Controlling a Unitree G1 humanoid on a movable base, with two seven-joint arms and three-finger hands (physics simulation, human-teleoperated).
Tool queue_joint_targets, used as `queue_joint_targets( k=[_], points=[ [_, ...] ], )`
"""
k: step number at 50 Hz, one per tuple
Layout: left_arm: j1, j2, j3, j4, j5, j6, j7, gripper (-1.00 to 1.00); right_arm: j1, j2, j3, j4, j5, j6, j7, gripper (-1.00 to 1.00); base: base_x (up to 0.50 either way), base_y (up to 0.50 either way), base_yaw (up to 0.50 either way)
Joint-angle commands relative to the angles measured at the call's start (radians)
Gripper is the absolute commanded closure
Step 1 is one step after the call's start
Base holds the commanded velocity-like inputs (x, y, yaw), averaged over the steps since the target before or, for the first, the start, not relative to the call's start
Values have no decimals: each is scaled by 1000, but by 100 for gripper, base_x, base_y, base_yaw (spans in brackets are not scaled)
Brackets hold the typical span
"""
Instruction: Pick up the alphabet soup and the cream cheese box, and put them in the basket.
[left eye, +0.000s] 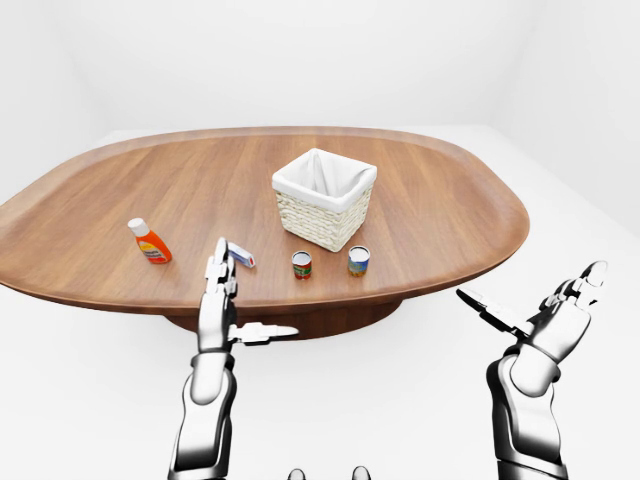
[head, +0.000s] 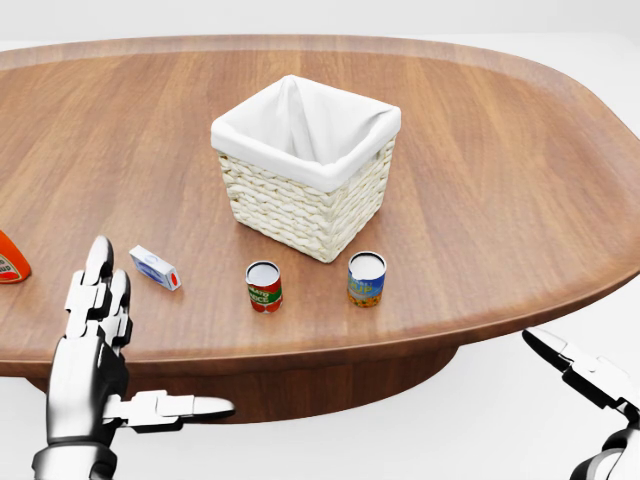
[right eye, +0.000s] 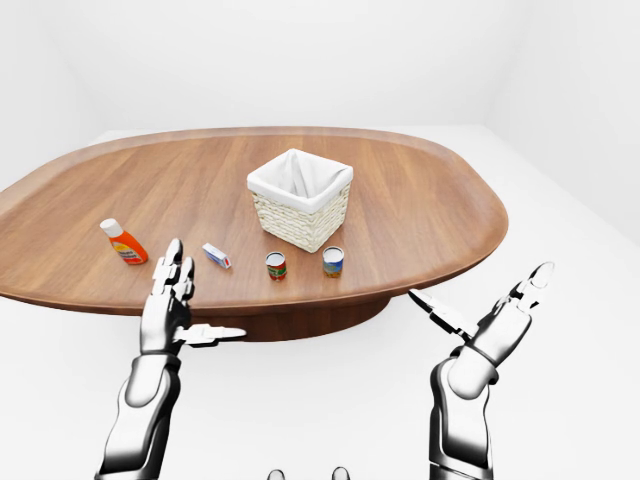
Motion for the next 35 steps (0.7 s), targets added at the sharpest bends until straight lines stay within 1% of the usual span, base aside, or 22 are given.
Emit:
queue_joint_targets(
  k=[1, 3, 5, 7, 11, 15, 16, 20, 27, 28, 31, 32, 33, 34, 35],
  points=[
    [4, 0, 15, -1, -7, -6, 11, -100, 1, 1, -2, -8, 6, 1, 0, -100, 0, 0, 0],
    [4, 0, 16, -1, -11, -6, 12, -100, 2, 0, -3, -1, 9, -9, 0, -100, 0, 0, 0],
    [5, 0, 20, -1, -19, -6, 15, -100, 3, 1, -4, -8, 8, -4, 0, -100, 0, 0, 0],
    [3, 0, 24, 6, -17, -6, 24, -100, 1, -1, -7, 2, 12, -11, 0, -100, 0, 0, 0],
    [1, 0, 23, 12, -15, -6, 33, -100, 7, 1, -4, -16, 10, 1, 0, -100, 0, 0, 0],
    [-2, 0, 23, 22, -10, -6, 44, -100, 8, 1, -4, -18, 10, 3, 0, -100, 0, 0, 0],
    [-3, -1, 23, 24, -11, -6, 46, -100, 5, 0, -4, -4, 8, -9, 0, -100, 0, 0, 0],
    [-13, -1, 26, 42, -8, -6, 64, -100, 6, 0, -4, -6, 4, -8, 0, -100, 18, 0, 0],
    [-33, 5, 35, 70, -42, -6, 62, -100, 8, 1, -6, -15, 9, -1, 0, -100, 28, 0, 0],
    [-33, 4, 33, 72, -39, -6, 63, -100, 7, 1, -6, -6, 9, -7, 0, -100, 30, 0, 0],
    [-34, 5, 31, 77, -41, -6, 62, -100, 9, 2, -7, -16, 12, 1, 0, -100, 30, 0, 0],
    [-36, 6, 32, 79, -43, -6, 61, -100, 5, 1, -7, -1, 11, -11, 0, -100, 30, 0, 0],
    [-35, 6, 32, 78, -43, -6, 62, -100, 4, 0, -7, 7, 11, -17, 0, -100, 30, 0, 0],
    [-34, 6, 32, 75, -43, -6, 62, -100, 8, 1, -6, -13, 12, -3, 0, -100, 30, 0, 0],
    [-34, 5, 31, 73, -43, -5, 62, -100, 8, 1, -6, -13, 12, -2, 0, -100, 30, 0, 0]
  ],
)
